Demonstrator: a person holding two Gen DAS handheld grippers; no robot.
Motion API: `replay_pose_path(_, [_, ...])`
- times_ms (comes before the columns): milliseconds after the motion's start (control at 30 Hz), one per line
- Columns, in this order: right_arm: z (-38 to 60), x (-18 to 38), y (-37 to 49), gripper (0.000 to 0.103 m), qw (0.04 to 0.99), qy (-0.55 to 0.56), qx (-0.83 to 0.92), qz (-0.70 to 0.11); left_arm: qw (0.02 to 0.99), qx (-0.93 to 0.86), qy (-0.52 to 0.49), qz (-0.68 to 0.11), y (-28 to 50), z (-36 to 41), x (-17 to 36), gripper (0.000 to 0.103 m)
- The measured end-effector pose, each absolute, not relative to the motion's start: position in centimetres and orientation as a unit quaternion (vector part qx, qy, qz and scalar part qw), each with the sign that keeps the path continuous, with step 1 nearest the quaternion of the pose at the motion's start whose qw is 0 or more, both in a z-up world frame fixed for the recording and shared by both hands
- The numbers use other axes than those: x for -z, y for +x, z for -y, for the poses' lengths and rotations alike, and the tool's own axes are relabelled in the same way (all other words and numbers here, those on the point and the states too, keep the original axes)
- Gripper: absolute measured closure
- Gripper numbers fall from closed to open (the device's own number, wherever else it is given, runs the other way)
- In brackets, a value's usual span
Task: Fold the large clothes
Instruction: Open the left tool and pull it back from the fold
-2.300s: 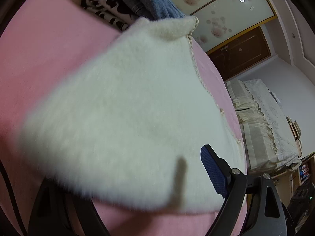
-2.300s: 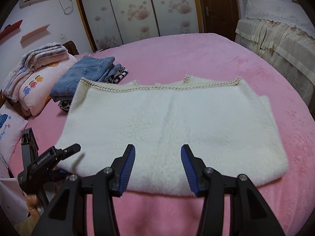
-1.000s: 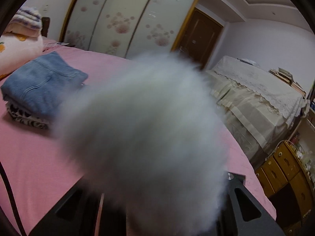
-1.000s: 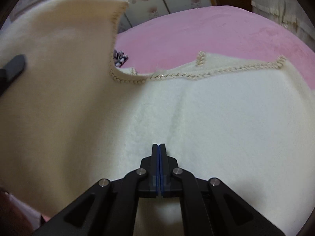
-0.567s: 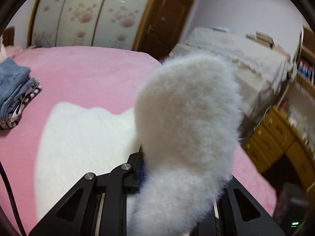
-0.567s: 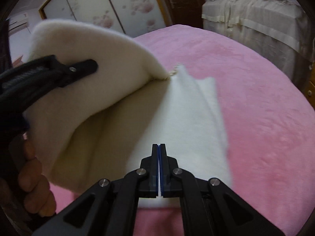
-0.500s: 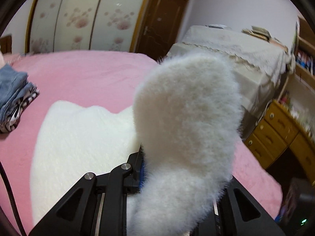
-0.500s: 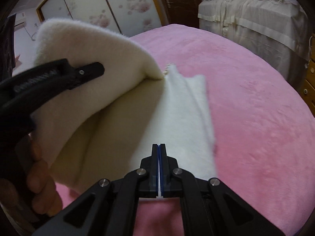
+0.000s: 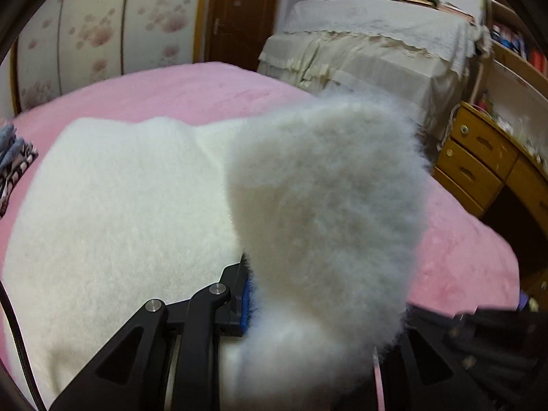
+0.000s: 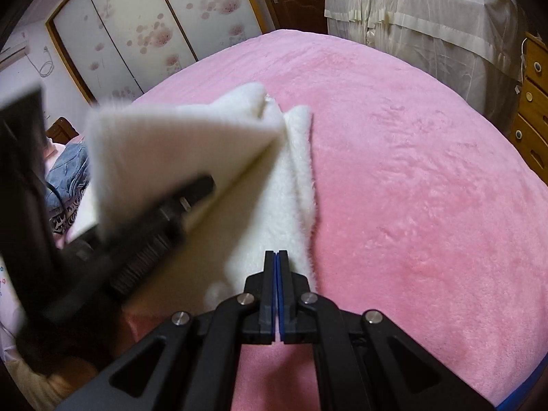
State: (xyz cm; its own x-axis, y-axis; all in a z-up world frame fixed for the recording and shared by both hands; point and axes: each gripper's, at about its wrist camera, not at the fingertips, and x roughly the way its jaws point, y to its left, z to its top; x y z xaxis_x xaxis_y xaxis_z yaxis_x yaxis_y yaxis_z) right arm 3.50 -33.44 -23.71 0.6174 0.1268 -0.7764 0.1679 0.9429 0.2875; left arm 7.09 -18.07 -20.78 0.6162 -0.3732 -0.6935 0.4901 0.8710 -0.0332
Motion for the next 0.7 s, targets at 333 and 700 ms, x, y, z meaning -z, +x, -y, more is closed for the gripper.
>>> replay_pose_path(333, [34.0,21.3,3.3,0.102,0.892,0.148,0.019,-0.426,0.861,0.311,0.024,-0.402,6.4,15.6,16.9,0.023])
replay_pose_path(700, [34.7,14.8,4.0,0.038,0.904,0.173,-0.012,-0.392,0.864,0.254,-0.039,-0.434,7.4,5.3,10.6,0.011])
